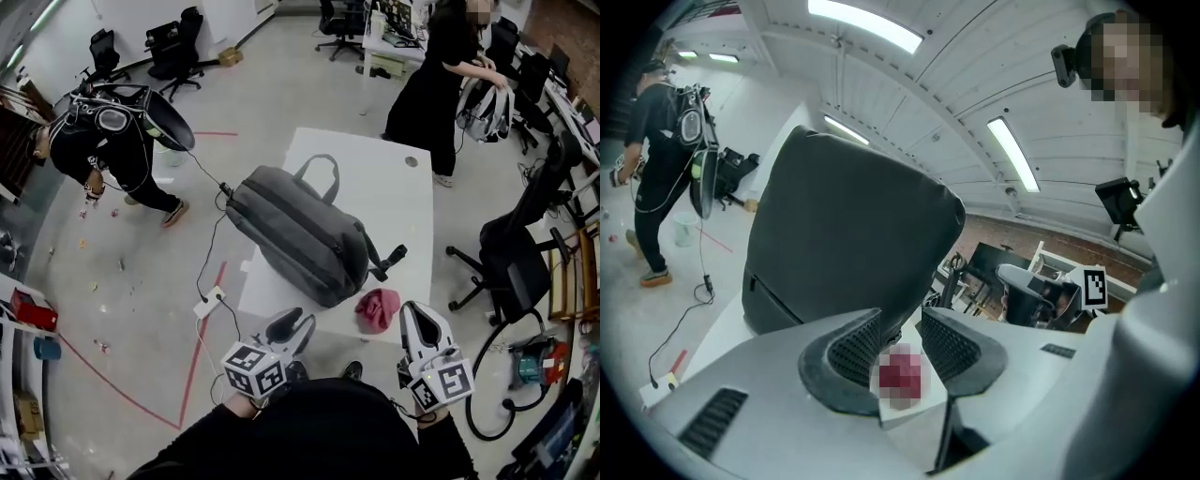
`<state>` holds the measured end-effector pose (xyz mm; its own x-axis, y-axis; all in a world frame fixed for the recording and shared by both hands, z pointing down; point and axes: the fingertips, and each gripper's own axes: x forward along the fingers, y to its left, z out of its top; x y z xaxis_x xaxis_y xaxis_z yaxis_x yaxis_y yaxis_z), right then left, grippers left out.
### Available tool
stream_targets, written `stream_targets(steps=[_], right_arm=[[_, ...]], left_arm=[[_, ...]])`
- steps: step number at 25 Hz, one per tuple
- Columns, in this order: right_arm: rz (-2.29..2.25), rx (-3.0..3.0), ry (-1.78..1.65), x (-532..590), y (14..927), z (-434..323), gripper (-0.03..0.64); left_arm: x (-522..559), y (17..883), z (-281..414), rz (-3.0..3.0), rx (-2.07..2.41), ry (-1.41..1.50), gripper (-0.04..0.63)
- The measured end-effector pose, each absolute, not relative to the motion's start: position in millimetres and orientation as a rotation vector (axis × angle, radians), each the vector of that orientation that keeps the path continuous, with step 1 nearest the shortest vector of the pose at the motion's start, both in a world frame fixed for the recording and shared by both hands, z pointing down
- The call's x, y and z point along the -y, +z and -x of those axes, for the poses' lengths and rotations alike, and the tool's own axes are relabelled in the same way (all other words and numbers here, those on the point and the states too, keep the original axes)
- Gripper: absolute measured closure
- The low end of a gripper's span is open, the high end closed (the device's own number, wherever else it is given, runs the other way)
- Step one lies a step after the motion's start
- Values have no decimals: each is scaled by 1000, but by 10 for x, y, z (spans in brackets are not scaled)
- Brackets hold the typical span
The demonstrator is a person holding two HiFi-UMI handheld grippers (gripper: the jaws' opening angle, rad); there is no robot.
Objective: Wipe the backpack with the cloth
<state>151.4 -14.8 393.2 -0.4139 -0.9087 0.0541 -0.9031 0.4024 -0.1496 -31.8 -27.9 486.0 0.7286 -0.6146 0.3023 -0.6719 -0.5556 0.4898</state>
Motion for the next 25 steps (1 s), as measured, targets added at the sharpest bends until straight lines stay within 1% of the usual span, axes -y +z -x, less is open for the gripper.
stream_targets(steps=[10, 25], right_arm=[[1735, -2609, -247, -49, 4046, -1397, 597], [1743, -2604, -309, -135, 4301, -1525, 597]], left_arm=[[202, 4849, 172, -2423, 887, 158, 449], [81, 5002, -97, -2467, 842, 239, 449]])
